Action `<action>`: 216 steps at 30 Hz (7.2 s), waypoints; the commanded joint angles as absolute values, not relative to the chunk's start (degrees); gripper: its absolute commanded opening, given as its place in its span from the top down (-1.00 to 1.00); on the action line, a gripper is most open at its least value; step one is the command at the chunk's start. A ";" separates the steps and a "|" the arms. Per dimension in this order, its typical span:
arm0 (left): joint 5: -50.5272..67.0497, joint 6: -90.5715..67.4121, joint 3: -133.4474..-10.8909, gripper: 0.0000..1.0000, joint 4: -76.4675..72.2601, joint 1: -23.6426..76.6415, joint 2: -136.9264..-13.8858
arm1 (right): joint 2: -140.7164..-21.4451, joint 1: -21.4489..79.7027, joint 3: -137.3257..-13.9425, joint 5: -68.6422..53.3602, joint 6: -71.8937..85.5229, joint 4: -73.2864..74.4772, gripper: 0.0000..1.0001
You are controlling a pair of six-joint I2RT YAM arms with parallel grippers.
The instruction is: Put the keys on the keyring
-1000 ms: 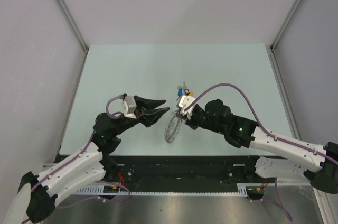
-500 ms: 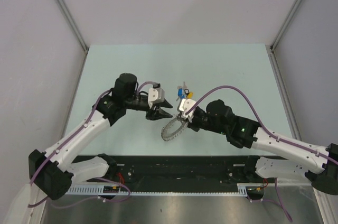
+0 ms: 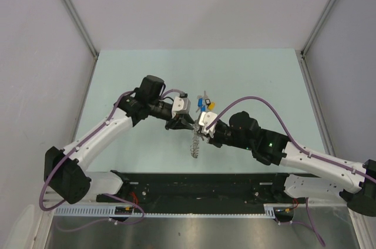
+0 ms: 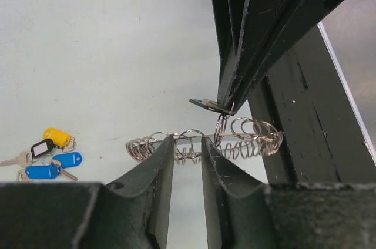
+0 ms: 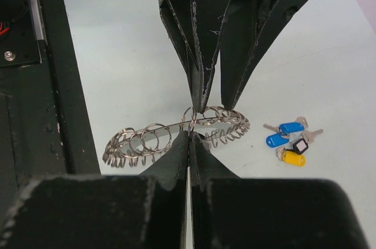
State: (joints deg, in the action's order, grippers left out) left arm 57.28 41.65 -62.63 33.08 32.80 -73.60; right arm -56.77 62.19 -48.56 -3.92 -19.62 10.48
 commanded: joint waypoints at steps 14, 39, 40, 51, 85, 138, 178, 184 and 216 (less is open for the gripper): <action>66.09 36.30 -62.49 0.27 35.34 30.41 -67.77 | -55.46 62.93 -49.22 -3.60 -20.48 8.35 1.00; 68.82 44.38 -65.74 0.35 44.73 35.86 -74.62 | -55.90 63.63 -49.31 -3.60 -20.65 8.17 1.00; 68.82 44.65 -65.74 0.37 45.00 35.95 -74.62 | -55.90 63.63 -49.31 -3.69 -20.65 8.17 1.00; 69.87 37.21 -62.67 0.99 36.16 34.90 -70.85 | -54.67 63.81 -49.22 -0.97 -20.13 10.89 1.00; 41.76 -12.58 -27.68 0.59 -28.31 36.74 -46.15 | -54.93 66.36 -48.34 2.63 -20.21 7.20 1.00; 69.17 44.12 -65.83 0.44 42.10 37.44 -75.59 | -56.07 66.80 -49.66 0.88 -22.41 10.02 1.00; 57.93 17.06 -53.70 1.00 16.62 37.62 -62.84 | -53.53 67.50 -47.55 3.08 -17.58 14.06 1.00; 55.11 11.96 -51.60 1.00 10.11 37.62 -60.74 | -53.70 67.85 -46.93 2.64 -16.96 12.83 1.00; 33.76 -8.09 -32.78 0.38 -18.37 40.25 -49.13 | -53.00 68.47 -45.44 7.73 -18.28 7.21 1.00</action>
